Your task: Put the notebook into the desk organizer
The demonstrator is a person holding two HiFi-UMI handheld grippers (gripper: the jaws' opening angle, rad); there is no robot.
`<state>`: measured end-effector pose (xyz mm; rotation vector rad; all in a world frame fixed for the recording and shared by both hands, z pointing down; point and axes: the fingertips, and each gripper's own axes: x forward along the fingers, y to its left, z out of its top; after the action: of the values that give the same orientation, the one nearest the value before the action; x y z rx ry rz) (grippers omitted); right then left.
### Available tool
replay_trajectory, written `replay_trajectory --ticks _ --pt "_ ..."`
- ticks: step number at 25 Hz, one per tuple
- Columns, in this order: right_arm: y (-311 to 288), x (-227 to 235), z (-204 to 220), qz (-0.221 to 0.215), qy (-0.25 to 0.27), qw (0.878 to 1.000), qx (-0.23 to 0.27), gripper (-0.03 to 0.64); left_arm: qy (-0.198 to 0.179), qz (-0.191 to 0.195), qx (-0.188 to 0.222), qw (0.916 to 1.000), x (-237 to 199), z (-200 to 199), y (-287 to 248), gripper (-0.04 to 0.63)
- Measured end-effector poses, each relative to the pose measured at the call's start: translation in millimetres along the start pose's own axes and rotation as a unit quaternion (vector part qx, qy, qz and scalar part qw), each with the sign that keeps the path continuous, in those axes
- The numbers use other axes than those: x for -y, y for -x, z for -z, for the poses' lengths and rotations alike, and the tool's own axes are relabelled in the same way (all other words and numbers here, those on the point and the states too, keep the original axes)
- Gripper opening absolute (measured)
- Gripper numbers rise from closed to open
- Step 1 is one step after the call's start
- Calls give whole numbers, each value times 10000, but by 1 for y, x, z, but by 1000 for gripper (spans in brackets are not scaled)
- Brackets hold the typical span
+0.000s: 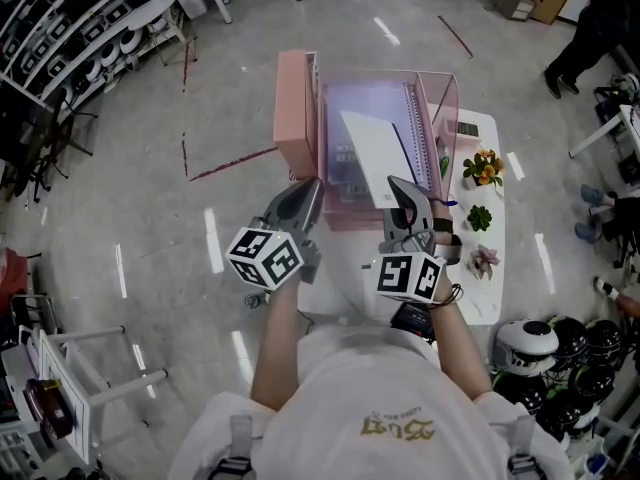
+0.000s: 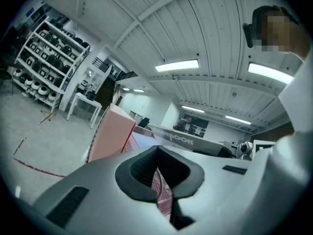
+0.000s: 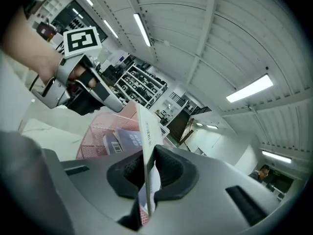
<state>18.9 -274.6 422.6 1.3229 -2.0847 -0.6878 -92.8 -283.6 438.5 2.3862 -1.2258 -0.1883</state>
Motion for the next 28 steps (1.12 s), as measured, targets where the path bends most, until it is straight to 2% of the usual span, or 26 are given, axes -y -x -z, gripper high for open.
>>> replay_trajectory --ticks 4,13,17,21,26,28 --pt "-12 -11 7 -168 516 9983 -191 34 30 -32 7 10000 -3 1 0 15" --pt "-34 -29 24 -650 802 9927 -622 61 83 -92 9 9999 -9 3 1 15" --pt "-40 -42 32 -1381 512 9847 -928 77 101 -127 8 9999 -12 4 2 15" --pt "-39 -47 29 -2067 9 9737 -954 106 152 -134 -19 9998 -13 9 1 15" --pt "-40 -49 25 -2399 -411 9662 -847 141 166 -134 -13 9998 -13 9 1 15" --pt "-39 -52 22 -2685 -744 9569 -824 172 227 -104 15 9997 -14 6 1 15"
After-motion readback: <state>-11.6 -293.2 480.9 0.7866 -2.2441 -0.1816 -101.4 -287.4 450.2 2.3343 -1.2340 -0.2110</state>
